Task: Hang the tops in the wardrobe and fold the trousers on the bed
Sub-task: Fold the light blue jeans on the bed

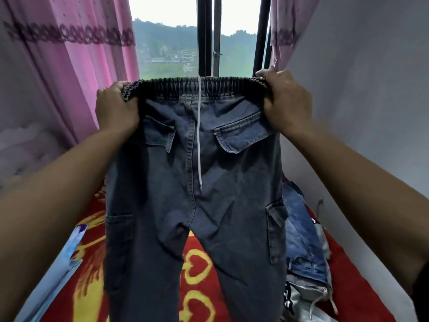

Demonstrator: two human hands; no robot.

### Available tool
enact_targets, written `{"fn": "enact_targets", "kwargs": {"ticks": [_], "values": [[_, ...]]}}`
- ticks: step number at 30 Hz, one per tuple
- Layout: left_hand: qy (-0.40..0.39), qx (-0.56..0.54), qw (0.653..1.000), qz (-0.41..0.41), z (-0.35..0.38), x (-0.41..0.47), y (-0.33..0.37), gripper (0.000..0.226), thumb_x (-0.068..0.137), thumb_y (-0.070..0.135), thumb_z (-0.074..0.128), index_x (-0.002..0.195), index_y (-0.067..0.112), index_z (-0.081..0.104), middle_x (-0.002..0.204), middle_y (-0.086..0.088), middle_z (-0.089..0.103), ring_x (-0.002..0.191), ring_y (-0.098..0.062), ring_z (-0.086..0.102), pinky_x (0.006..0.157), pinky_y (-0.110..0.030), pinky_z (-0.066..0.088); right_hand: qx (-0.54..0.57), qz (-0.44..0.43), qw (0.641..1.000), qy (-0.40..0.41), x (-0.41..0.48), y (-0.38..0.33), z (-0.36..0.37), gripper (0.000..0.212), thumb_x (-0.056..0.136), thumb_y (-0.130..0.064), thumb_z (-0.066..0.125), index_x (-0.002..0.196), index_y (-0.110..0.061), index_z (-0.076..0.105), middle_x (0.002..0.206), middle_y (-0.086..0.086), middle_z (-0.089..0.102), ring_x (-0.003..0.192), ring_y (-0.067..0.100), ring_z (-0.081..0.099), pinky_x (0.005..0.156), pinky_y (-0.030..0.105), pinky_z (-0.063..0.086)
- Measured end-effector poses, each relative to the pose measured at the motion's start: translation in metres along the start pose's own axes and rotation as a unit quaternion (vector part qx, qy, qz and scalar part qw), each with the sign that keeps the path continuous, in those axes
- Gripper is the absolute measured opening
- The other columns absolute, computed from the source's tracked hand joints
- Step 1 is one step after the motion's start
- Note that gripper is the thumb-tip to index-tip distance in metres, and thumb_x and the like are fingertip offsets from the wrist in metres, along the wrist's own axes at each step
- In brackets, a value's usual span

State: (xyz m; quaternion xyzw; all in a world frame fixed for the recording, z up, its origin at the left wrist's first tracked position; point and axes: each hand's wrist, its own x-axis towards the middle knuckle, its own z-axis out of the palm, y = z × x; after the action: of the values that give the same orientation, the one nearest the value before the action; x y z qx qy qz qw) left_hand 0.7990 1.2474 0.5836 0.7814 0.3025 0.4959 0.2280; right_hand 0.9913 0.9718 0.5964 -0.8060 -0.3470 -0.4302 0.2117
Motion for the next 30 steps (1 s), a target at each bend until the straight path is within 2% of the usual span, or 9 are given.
{"fn": "enact_targets", "kwargs": {"ticks": [5,8,12,15,18,21,23,25,30], "values": [[-0.042,-0.032,0.996,-0.073,0.065,0.024,-0.023,0.034,0.095,0.019,0.055,0.126,0.011,0.063,0.119,-0.012,0.067,0.104,-0.022,0.059,0.071,-0.012,0.033,0.031,0.036,0.994,-0.097,0.021,0.020,0.075,0.045,0.096,-0.014,0.045,0.138,-0.025,0.052,0.124,0.020,0.055,0.103,0.043,0.059,0.082,0.047,0.049],[-0.050,-0.079,0.987,-0.129,0.101,0.047,-0.032,0.034,0.094,0.017,0.055,0.127,0.012,0.063,0.109,-0.003,0.065,0.092,-0.013,0.054,0.058,-0.003,0.033,0.083,0.047,0.986,-0.137,0.039,0.032,0.110,0.052,0.093,-0.002,0.040,0.140,-0.019,0.054,0.130,0.023,0.052,0.114,0.041,0.055,0.096,0.044,0.045],[-0.035,-0.175,0.970,-0.162,0.129,0.086,-0.022,0.035,0.094,0.012,0.050,0.125,0.007,0.063,0.107,-0.010,0.067,0.086,-0.015,0.057,0.078,-0.026,0.054,0.122,0.052,0.985,-0.111,0.071,0.048,0.125,0.054,0.092,0.005,0.038,0.139,-0.014,0.054,0.136,0.022,0.048,0.123,0.038,0.051,0.105,0.036,0.036],[-0.012,-0.210,0.971,-0.118,0.129,0.116,0.006,0.038,0.094,0.009,0.047,0.130,0.005,0.059,0.101,-0.004,0.063,0.073,-0.005,0.059,0.066,-0.017,0.053,0.163,0.062,0.984,-0.050,0.096,0.054,0.116,0.059,0.086,0.008,0.036,0.138,-0.013,0.053,0.139,0.018,0.047,0.126,0.031,0.049,0.103,0.031,0.036],[-0.017,-0.243,0.964,-0.104,0.113,0.136,0.024,0.038,0.090,0.008,0.045,0.123,0.012,0.063,0.109,-0.010,0.069,0.079,-0.012,0.061,0.074,-0.029,0.057,0.183,0.074,0.980,-0.003,0.111,0.050,0.098,0.063,0.080,0.009,0.036,0.136,-0.013,0.053,0.139,0.015,0.047,0.125,0.027,0.048,0.099,0.021,0.033],[-0.029,-0.243,0.966,-0.086,0.089,0.128,0.026,0.029,0.085,0.008,0.045,0.106,0.014,0.065,0.099,-0.008,0.067,0.079,-0.015,0.060,0.075,-0.033,0.056,0.184,0.076,0.980,0.009,0.105,0.042,0.078,0.062,0.078,0.006,0.036,0.134,-0.013,0.055,0.137,0.014,0.047,0.125,0.025,0.047,0.099,0.015,0.030],[-0.032,-0.247,0.966,-0.073,0.076,0.106,0.016,0.032,0.084,0.007,0.047,0.105,0.020,0.066,0.095,0.001,0.068,0.078,-0.006,0.063,0.075,-0.025,0.056,0.177,0.072,0.982,0.001,0.083,0.033,0.069,0.059,0.079,0.004,0.038,0.132,-0.013,0.056,0.135,0.015,0.048,0.123,0.026,0.048,0.098,0.016,0.030],[-0.048,-0.237,0.967,-0.082,0.068,0.073,-0.007,0.034,0.086,0.009,0.052,0.114,0.019,0.067,0.101,0.003,0.070,0.086,-0.004,0.064,0.077,-0.018,0.054,0.163,0.069,0.984,-0.020,0.047,0.025,0.066,0.056,0.080,0.001,0.040,0.131,-0.013,0.056,0.134,0.017,0.049,0.121,0.031,0.049,0.099,0.024,0.035],[-0.148,-0.164,0.968,-0.117,0.063,-0.053,-0.098,0.025,0.088,0.006,0.061,0.111,0.011,0.069,0.105,-0.009,0.071,0.100,-0.028,0.067,0.090,-0.038,0.055,0.151,0.125,0.972,-0.134,-0.098,-0.003,0.078,0.046,0.085,-0.002,0.049,0.128,-0.014,0.061,0.126,0.019,0.054,0.113,0.037,0.054,0.099,0.034,0.040]]}}
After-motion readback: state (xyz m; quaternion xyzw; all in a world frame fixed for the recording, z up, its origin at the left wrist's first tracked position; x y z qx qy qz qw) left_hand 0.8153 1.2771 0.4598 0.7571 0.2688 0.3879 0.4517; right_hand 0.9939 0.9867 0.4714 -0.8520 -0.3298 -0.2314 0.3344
